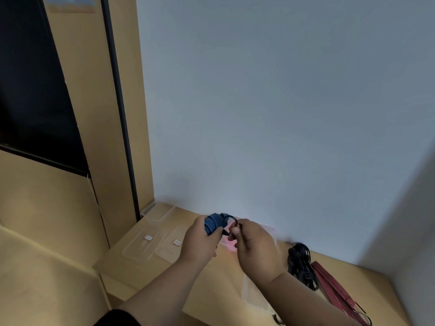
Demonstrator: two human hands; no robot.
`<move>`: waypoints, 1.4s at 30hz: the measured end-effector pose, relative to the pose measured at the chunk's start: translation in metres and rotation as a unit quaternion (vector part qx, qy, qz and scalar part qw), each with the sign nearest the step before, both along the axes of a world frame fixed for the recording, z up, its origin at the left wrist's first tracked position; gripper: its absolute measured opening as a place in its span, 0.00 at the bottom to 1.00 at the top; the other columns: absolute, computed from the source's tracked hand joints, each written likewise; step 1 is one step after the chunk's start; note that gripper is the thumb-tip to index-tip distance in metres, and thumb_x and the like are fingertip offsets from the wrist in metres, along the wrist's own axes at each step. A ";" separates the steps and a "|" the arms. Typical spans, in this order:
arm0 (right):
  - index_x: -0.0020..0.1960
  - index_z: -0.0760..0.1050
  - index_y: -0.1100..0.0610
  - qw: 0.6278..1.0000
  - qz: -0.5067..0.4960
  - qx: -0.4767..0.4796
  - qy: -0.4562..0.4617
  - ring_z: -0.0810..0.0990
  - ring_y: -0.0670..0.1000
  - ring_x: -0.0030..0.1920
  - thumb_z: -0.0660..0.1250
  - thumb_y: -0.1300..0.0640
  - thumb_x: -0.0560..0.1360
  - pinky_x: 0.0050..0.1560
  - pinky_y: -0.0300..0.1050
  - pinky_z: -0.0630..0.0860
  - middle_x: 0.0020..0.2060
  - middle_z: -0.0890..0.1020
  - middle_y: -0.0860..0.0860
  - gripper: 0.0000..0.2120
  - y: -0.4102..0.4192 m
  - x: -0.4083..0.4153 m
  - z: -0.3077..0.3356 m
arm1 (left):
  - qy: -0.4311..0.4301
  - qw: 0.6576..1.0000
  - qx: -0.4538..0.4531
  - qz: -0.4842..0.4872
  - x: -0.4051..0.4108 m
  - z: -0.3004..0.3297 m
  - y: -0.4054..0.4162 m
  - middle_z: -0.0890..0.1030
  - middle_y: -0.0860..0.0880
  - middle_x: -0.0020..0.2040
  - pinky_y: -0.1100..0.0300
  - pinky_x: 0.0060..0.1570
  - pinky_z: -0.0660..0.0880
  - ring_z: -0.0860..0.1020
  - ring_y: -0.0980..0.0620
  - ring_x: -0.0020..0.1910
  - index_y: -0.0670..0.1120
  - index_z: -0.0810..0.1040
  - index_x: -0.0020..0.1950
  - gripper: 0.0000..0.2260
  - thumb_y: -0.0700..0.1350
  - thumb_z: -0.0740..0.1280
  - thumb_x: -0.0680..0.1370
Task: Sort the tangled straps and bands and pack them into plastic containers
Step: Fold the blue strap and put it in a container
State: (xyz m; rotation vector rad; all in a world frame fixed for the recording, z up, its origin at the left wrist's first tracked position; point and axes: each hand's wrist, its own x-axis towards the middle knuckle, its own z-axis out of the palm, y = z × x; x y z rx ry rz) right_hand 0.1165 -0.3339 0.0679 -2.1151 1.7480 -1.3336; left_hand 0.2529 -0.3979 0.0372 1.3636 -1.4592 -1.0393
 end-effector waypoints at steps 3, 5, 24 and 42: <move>0.45 0.78 0.53 1.000 0.009 -0.018 0.001 0.79 0.42 0.42 0.52 0.45 0.81 0.42 0.32 0.72 0.38 0.82 0.42 0.19 0.006 0.006 0.005 | -0.032 0.999 -0.011 0.015 0.006 0.002 -0.007 0.82 0.48 0.43 0.64 0.24 0.72 0.79 0.50 0.31 0.49 0.75 0.57 0.09 0.47 0.68 0.78; 0.44 0.78 0.53 0.999 0.018 -0.045 0.016 0.80 0.43 0.41 0.52 0.45 0.81 0.42 0.41 0.76 0.37 0.82 0.42 0.20 0.010 0.010 0.008 | -0.056 0.998 -0.022 0.028 0.009 0.003 -0.012 0.81 0.49 0.42 0.59 0.27 0.75 0.80 0.49 0.32 0.49 0.75 0.55 0.08 0.48 0.68 0.78; 0.45 0.74 0.58 0.994 -0.059 0.083 0.039 0.73 0.49 0.42 0.58 0.53 0.84 0.41 0.42 0.64 0.40 0.75 0.47 0.13 0.002 0.011 0.019 | 0.184 0.974 0.014 -0.128 0.008 0.025 0.017 0.80 0.45 0.37 0.53 0.30 0.74 0.75 0.45 0.30 0.50 0.75 0.61 0.13 0.37 0.65 0.80; 0.74 0.61 0.51 0.975 -0.062 0.181 0.110 0.80 0.44 0.44 0.55 0.60 0.80 0.42 0.42 0.76 0.44 0.83 0.44 0.22 0.004 0.017 0.019 | 0.124 0.972 0.044 -0.196 0.013 0.019 0.018 0.77 0.40 0.40 0.53 0.31 0.74 0.75 0.45 0.33 0.62 0.70 0.61 0.17 0.40 0.64 0.82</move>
